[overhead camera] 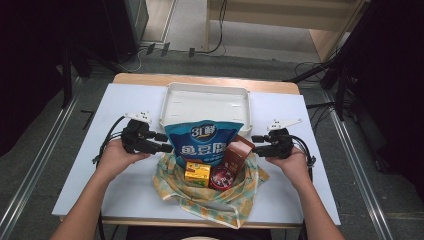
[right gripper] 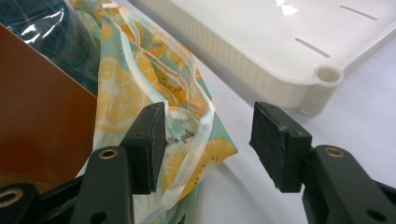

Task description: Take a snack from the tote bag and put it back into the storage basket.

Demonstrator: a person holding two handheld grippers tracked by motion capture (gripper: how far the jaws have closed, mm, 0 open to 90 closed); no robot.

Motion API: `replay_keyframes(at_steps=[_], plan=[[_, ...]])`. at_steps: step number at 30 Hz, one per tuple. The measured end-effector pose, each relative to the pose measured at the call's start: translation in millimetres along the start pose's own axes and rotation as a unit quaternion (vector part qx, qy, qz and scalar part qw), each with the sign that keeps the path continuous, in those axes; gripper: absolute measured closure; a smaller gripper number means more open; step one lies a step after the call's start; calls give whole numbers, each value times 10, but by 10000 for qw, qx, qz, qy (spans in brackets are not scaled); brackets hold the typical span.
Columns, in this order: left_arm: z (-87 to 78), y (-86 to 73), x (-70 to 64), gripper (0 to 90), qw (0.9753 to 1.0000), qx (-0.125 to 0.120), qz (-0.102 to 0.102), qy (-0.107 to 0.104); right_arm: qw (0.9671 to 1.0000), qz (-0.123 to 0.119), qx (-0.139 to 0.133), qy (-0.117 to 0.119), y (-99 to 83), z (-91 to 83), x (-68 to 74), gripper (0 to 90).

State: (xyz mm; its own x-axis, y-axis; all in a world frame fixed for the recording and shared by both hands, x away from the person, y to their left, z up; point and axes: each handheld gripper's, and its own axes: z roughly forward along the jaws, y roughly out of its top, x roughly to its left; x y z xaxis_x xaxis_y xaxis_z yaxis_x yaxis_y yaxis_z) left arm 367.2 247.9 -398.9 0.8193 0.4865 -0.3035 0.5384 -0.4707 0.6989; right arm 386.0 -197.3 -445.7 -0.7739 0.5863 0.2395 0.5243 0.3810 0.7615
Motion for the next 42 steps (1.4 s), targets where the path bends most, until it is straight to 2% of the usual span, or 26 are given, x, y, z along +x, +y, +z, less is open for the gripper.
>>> replay_keyframes(at_steps=[7,17,24,30,42], plan=[[-111,40,-46,448,10000,-25,-20,-27,10000,-12,12,7,-2,9,-4,471],[-275,71,-170,454,9998,-17,132,-144,10000,25,18,-14,-4,2,-10,469],[-385,127,-325,455,9992,-3,300,-263,10000,23,0,-8,5,8,-11,469],[-393,231,-492,454,9981,36,515,-345,9999,5,-71,124,15,6,-1,461],[-380,397,-586,451,9981,-25,487,-376,10000,17,-15,71,11,20,-1,461]])
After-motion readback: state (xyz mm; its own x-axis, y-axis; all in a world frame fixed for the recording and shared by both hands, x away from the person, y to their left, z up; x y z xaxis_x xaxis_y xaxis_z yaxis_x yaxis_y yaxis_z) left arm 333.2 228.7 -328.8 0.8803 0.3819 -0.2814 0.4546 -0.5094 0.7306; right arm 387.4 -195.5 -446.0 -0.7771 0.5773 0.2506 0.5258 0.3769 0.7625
